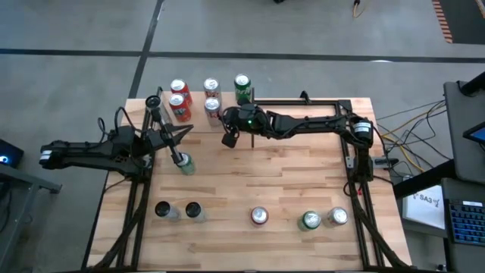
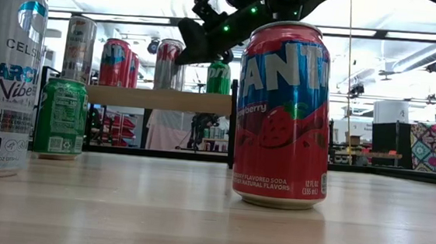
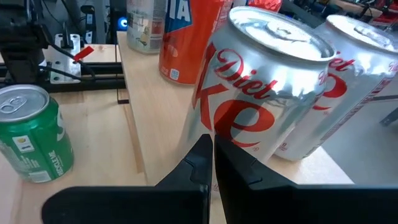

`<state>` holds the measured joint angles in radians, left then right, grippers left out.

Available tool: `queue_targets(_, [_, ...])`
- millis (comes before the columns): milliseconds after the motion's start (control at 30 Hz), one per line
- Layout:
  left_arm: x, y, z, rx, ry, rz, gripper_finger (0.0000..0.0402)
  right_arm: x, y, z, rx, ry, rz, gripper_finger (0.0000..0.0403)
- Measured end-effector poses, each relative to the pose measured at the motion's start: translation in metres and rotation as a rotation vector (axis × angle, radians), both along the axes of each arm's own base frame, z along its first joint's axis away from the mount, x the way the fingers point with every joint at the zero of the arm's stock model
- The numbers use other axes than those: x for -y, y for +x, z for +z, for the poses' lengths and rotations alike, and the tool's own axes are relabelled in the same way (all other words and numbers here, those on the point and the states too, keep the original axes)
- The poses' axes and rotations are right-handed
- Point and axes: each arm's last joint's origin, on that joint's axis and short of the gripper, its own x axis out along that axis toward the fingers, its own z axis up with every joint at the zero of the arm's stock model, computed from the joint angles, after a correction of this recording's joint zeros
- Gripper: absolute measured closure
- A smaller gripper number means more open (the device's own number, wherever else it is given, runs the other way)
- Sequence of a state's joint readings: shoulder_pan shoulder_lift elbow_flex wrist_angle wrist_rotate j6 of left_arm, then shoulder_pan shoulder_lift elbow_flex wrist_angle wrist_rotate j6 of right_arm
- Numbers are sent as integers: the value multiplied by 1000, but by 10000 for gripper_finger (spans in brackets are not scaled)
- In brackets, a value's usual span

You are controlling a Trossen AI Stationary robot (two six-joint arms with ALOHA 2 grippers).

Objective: Place canned beverage on shelf
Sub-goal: Put the top silver soda can aligned with the other silver soda can on the shelf

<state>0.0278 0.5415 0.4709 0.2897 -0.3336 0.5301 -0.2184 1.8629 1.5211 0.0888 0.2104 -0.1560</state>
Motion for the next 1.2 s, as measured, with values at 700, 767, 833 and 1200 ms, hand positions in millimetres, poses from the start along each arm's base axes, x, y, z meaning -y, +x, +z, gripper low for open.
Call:
queue_targets(700, [0,0,0,-1,-7,-1,402,-5,-3,2,-20,28,1,394])
queue_targets(767, [0,0,0,-1,-7,-1,402,-5,-5,3,-28,39,-3,394])
queue_targets(833, [0,0,0,-2,-7,-1,402,-5,-6,5,-14,66,-17,394])
queue_targets(1200, [0,1,-5,-48,-6,0,402,9,-13,14,11,25,-140,394])
